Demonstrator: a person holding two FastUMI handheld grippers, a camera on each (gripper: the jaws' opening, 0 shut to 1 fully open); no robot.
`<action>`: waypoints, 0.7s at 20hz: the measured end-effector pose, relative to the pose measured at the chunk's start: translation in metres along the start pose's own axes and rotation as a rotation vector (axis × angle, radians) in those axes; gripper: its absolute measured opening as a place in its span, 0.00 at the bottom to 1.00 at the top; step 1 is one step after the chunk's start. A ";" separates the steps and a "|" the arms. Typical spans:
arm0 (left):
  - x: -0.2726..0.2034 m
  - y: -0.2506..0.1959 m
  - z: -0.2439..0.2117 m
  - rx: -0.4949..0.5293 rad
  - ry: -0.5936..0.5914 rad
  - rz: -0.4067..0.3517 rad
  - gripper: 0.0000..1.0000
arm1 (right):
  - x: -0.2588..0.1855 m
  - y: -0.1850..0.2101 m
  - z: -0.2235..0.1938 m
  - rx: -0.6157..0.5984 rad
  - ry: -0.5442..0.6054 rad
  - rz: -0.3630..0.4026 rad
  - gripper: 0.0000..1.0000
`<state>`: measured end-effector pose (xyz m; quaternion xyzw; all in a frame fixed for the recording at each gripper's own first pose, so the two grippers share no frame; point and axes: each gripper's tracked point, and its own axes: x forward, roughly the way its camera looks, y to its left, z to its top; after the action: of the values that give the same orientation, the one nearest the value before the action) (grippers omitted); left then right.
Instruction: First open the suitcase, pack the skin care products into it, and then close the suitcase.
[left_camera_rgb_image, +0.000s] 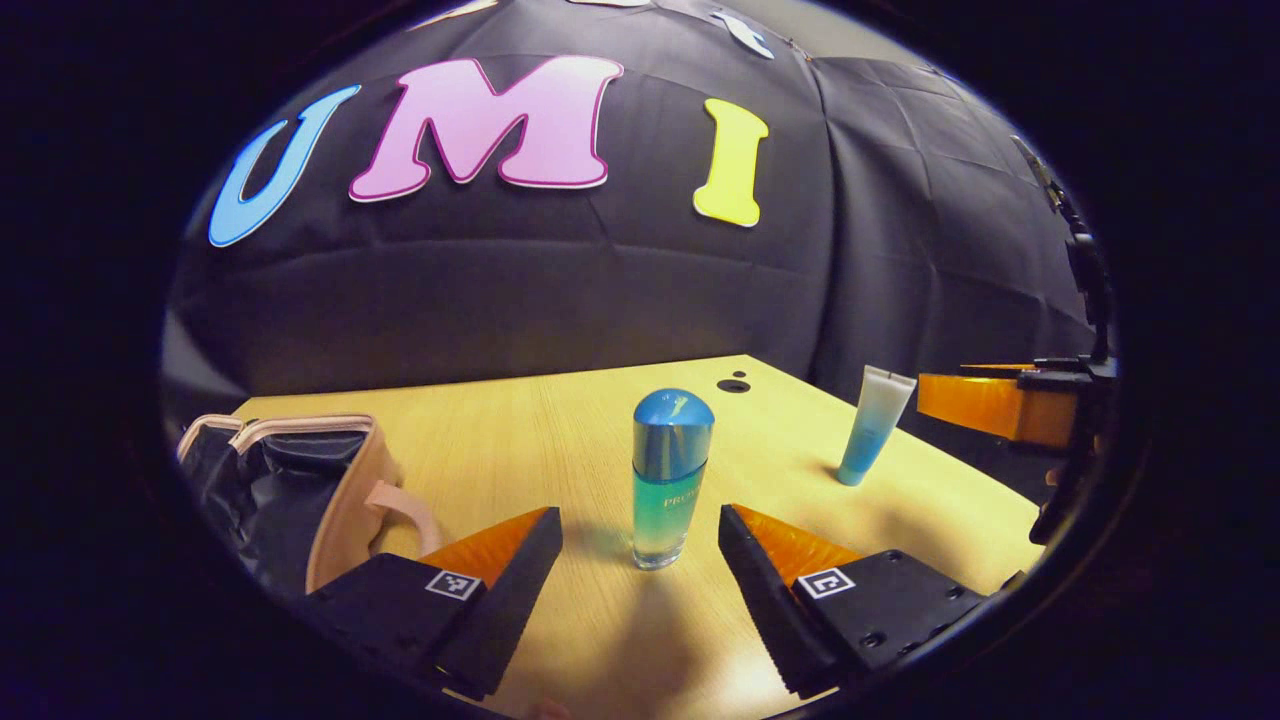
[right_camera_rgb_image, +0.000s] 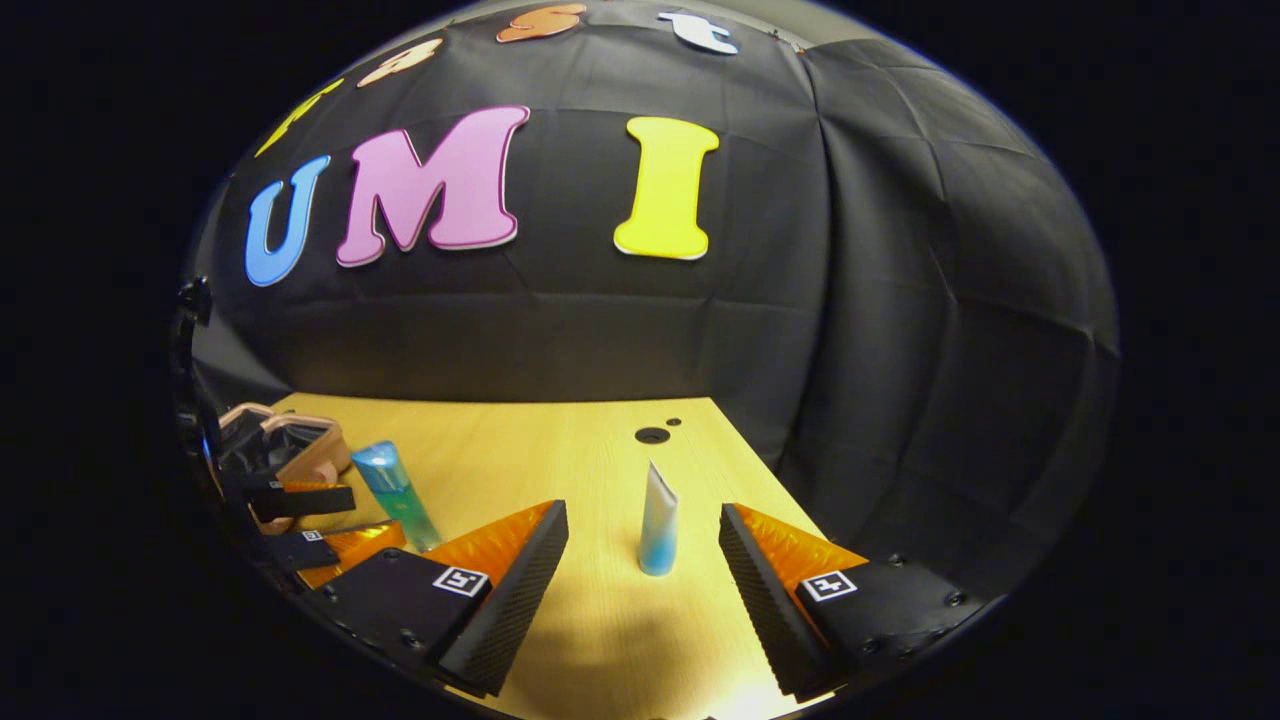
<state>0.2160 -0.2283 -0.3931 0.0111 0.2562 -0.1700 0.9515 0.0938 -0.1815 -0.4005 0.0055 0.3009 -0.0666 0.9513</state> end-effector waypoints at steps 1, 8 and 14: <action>0.012 -0.002 -0.001 0.010 0.004 0.001 0.99 | 0.006 -0.001 -0.008 0.000 0.013 -0.006 0.97; 0.063 -0.011 -0.005 0.027 0.055 0.009 0.89 | 0.052 -0.009 -0.027 0.086 0.055 -0.048 0.97; 0.062 -0.010 -0.009 0.015 0.065 0.009 0.52 | 0.085 -0.008 -0.028 0.101 0.055 -0.056 0.97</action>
<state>0.2586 -0.2561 -0.4300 0.0248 0.2858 -0.1672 0.9432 0.1455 -0.1983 -0.4721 0.0469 0.3230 -0.1080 0.9390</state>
